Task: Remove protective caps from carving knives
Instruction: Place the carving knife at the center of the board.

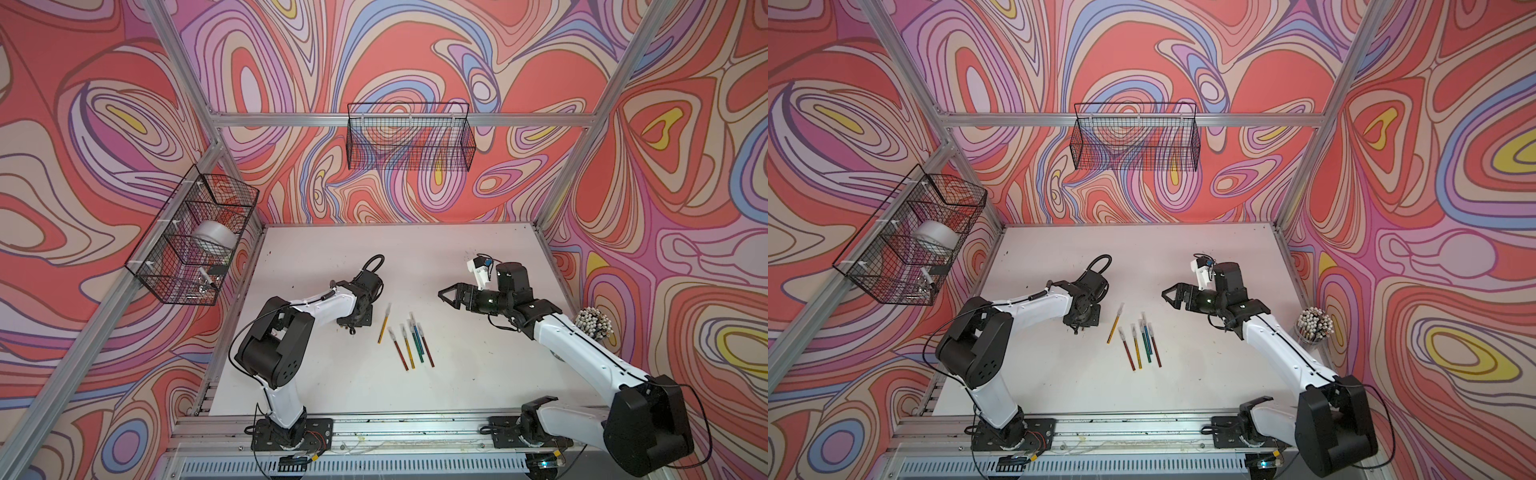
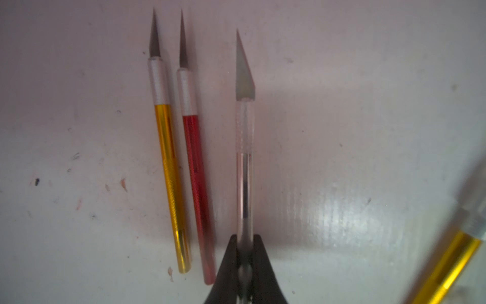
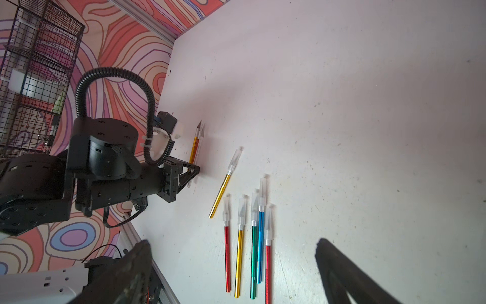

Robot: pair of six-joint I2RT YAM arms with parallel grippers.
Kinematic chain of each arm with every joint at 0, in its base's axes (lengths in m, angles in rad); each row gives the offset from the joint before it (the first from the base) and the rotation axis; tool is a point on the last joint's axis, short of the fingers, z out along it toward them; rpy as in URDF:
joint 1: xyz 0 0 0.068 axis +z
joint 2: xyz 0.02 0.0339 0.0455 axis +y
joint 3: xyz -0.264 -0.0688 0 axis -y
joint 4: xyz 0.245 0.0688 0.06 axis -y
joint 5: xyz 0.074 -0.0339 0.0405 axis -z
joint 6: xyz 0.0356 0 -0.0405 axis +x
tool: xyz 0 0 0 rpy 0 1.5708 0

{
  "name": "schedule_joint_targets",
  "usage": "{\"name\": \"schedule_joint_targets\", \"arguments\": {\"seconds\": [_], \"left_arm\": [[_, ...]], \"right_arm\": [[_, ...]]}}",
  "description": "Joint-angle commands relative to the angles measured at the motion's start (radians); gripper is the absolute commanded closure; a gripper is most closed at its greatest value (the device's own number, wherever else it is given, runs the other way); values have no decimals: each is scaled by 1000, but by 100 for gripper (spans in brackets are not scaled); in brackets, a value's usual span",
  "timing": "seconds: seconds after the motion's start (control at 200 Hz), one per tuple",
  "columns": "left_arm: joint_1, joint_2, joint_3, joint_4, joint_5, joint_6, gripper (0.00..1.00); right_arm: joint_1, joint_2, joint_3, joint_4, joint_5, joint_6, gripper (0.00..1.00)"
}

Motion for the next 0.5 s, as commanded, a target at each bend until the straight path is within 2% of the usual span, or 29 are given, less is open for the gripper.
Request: {"name": "schedule_joint_targets", "arguments": {"seconds": [0.0, 0.496], "left_arm": [[9, 21, 23, -5, -23, 4, 100], [27, 38, 26, -4, -27, 18, 95]], "right_arm": [[-4, 8, -6, 0, 8, -1, 2], [-4, 9, 10, -14, 16, -5, 2]]}}
